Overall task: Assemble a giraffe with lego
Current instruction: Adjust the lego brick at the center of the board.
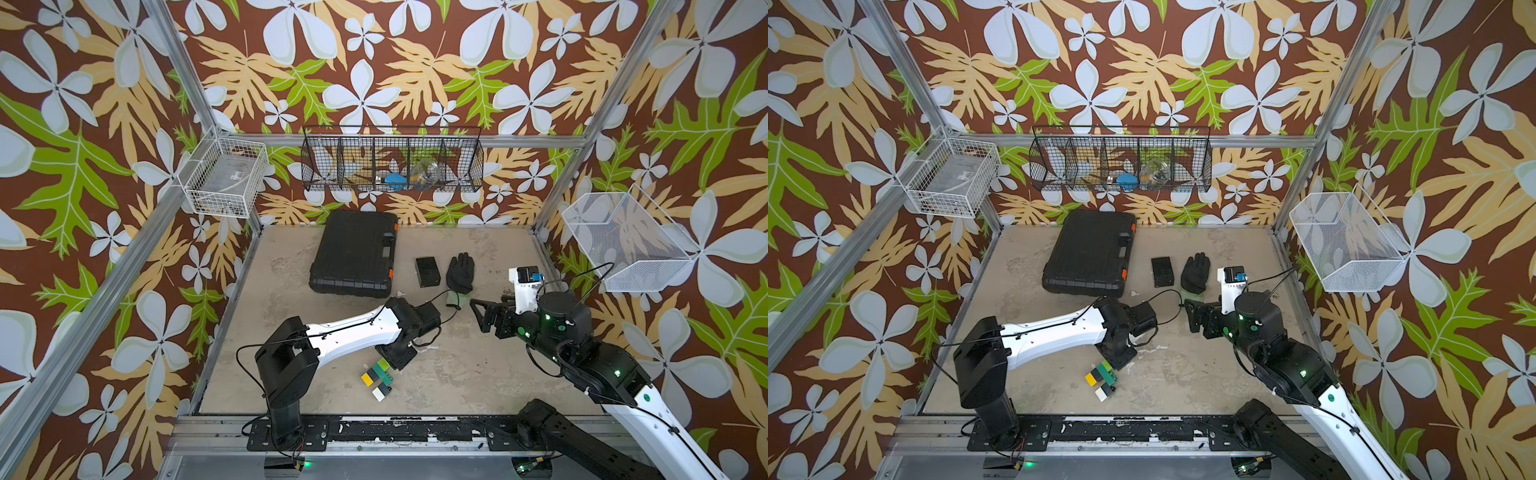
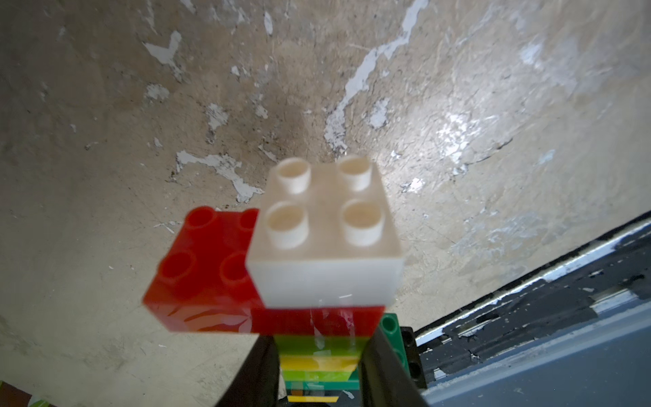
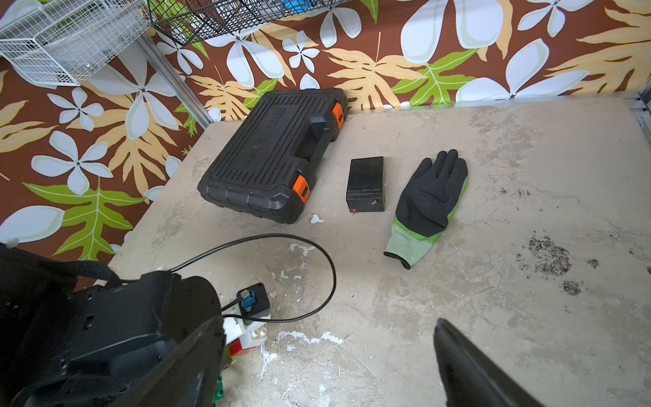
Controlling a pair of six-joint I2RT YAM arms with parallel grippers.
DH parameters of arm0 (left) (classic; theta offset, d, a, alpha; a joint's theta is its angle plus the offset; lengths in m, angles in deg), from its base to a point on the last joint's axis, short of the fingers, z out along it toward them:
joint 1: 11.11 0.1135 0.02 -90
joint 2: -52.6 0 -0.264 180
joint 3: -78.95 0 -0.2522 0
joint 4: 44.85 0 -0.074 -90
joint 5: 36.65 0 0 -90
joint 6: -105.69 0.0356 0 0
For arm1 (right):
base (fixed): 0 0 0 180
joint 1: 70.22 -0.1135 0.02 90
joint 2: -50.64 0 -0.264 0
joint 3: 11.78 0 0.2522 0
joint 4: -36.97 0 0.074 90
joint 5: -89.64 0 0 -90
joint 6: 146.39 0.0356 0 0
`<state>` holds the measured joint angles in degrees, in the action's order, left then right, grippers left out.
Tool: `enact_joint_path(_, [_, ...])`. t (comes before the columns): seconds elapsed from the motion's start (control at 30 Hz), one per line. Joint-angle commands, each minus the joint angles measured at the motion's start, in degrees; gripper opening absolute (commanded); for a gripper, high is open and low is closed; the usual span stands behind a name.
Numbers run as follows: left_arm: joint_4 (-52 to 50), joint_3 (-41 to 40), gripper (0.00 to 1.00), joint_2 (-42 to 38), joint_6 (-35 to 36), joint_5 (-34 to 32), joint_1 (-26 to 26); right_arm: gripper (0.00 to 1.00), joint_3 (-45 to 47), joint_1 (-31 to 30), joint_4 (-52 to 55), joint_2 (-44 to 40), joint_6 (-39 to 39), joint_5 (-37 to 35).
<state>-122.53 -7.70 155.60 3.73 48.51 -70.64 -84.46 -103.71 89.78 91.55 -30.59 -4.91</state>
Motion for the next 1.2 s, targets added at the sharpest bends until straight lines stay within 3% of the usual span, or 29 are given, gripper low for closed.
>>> enact_joint_path(0.0, [-1.8,0.4,0.2,1.0,-0.9,1.0,0.1,0.95,-0.6,0.2,-1.0,-0.2,-2.5,-0.2])
enact_joint_path(0.47, [-1.1,-0.6,0.23,7.2,-0.4,2.5,1.0,0.97,-3.1,1.1,-1.0,-0.4,-8.8,-0.8])
enact_joint_path(0.57, [-0.9,-0.7,0.33,7.9,-0.3,2.9,1.3,0.97,-3.9,1.2,-1.0,-0.3,-10.9,-1.4])
enact_joint_path(0.67, [-0.9,0.4,0.57,8.4,-0.6,2.7,2.1,0.97,-5.0,1.3,-1.0,-0.2,-13.4,-2.9])
enact_joint_path(0.8, [-1.7,2.8,0.75,9.6,-1.2,2.1,2.3,0.98,-6.5,1.6,-1.0,0.5,-16.8,-3.8])
enact_joint_path(0.97, [-4.1,6.9,0.8,10.6,-3.2,2.1,2.2,0.99,-6.6,1.7,-0.9,1.0,-17.4,-1.8])
enact_joint_path(1.17, [-6.5,11.7,0.87,4.0,-7.4,-1.5,1.5,1.0,-8.0,1.9,1.8,1.9,-14.8,0.4])
